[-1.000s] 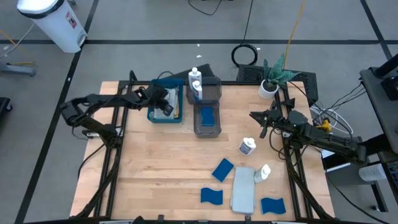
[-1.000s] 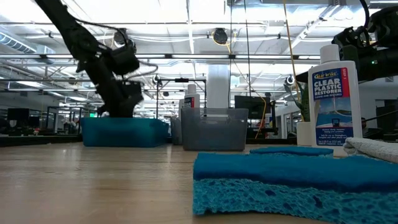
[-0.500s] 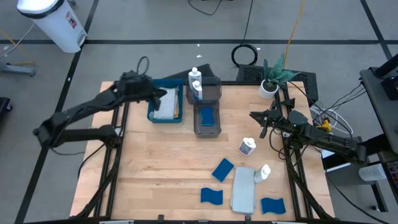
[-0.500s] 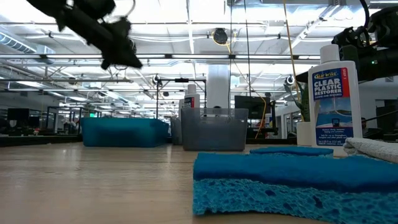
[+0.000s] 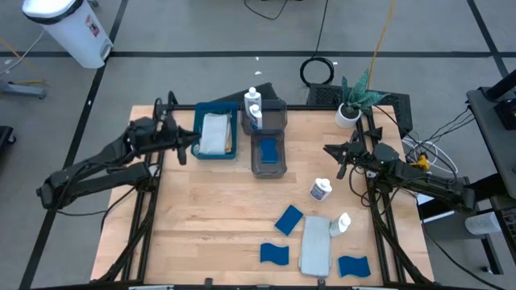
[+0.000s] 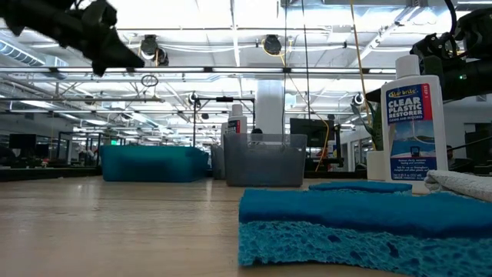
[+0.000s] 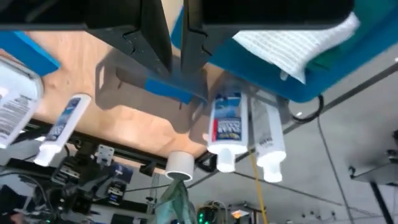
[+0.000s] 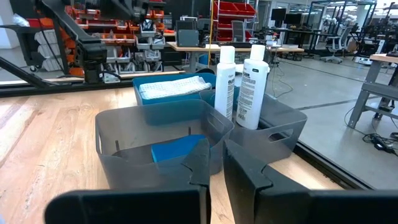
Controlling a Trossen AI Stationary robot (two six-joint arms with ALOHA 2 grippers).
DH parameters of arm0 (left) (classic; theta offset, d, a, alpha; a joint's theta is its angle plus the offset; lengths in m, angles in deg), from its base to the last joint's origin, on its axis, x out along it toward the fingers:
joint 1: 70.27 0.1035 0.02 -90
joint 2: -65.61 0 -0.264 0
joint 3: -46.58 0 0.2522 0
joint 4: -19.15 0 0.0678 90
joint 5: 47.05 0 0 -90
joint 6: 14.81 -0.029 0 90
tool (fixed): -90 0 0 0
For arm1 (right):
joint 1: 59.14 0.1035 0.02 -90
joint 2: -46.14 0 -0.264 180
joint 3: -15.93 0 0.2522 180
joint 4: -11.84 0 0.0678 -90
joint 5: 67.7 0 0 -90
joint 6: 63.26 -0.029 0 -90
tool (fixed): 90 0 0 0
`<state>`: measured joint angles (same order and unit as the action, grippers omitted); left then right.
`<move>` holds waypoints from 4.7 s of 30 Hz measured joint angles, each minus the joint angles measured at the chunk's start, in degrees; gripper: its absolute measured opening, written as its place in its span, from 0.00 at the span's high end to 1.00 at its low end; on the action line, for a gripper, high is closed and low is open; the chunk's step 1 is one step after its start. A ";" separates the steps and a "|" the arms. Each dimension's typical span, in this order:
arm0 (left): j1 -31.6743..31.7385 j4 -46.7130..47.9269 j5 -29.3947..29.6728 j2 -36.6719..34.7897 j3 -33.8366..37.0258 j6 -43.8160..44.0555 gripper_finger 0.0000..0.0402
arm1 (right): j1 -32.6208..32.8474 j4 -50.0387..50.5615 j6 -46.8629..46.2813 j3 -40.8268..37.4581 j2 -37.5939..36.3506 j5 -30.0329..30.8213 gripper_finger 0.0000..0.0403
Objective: Pick & Place Kitchen Items
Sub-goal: Put the white plastic restorer bottle into the top black bin
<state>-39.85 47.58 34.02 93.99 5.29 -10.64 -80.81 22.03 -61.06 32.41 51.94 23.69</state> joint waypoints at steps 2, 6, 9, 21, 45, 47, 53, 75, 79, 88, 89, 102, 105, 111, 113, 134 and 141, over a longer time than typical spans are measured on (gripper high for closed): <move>-1.04 -2.59 0.00 -2.66 4.14 0.29 0.91 | 0.00 0.00 -0.01 -0.01 0.00 0.00 0.95; -3.50 -6.81 -0.04 -7.81 10.79 -0.20 0.91 | 0.01 0.00 0.00 -0.02 -0.02 0.00 0.95; -5.58 -7.40 -0.09 -11.22 14.17 0.44 0.91 | 0.00 0.00 0.00 -0.02 0.00 0.00 0.95; -12.09 -11.85 -3.13 -19.21 21.18 2.57 0.91 | -0.02 -3.39 14.87 0.00 0.00 0.46 0.95; -12.58 -10.46 0.07 -18.90 21.22 3.54 0.91 | 0.04 -38.19 -20.86 -0.04 0.00 -4.58 0.95; -12.58 -10.03 0.30 -18.90 21.22 3.54 0.91 | 0.03 -40.48 -20.53 0.42 0.00 -6.39 0.93; -12.58 -9.98 0.53 -18.89 21.22 3.56 0.91 | 3.82 -42.26 -20.70 6.14 5.89 -17.87 0.69; -12.51 -10.18 3.02 -18.90 21.22 5.13 0.91 | 46.95 49.34 -20.74 59.98 44.75 22.61 0.31; -12.51 -10.18 3.02 -18.90 21.22 5.42 0.91 | 49.93 60.54 -33.61 62.36 45.38 22.53 0.33; -12.51 -10.22 3.07 -18.90 21.22 5.68 0.91 | 52.83 65.14 -45.86 56.47 45.64 19.32 0.38; -12.51 -10.23 3.07 -18.90 21.22 5.68 0.91 | 52.93 64.88 -45.88 55.36 45.68 19.29 0.38; -12.51 -10.24 8.14 -18.90 21.20 8.39 0.91 | 52.92 46.88 -46.26 37.20 45.61 19.28 0.39; -12.51 -10.22 8.14 -18.90 21.20 8.65 0.91 | 52.92 40.67 -43.89 32.47 45.62 19.53 0.40; -12.51 -10.26 8.12 -18.90 21.20 8.81 0.91 | 52.81 28.93 -40.04 24.84 45.62 24.01 0.43; -12.51 -10.24 8.13 -18.90 21.20 9.38 0.91 | 52.81 25.03 -39.90 22.54 45.59 27.32 0.44; -12.51 -10.76 9.41 -18.90 21.20 9.61 0.91 | 52.78 -16.22 -30.91 1.38 45.65 42.11 0.73; -12.45 -15.50 12.22 -18.88 21.20 19.11 0.91 | 51.32 -21.79 -16.91 5.93 45.57 45.31 0.80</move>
<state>-52.30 32.09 46.23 75.11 26.49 8.47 -29.49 0.24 -77.97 38.34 97.51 69.00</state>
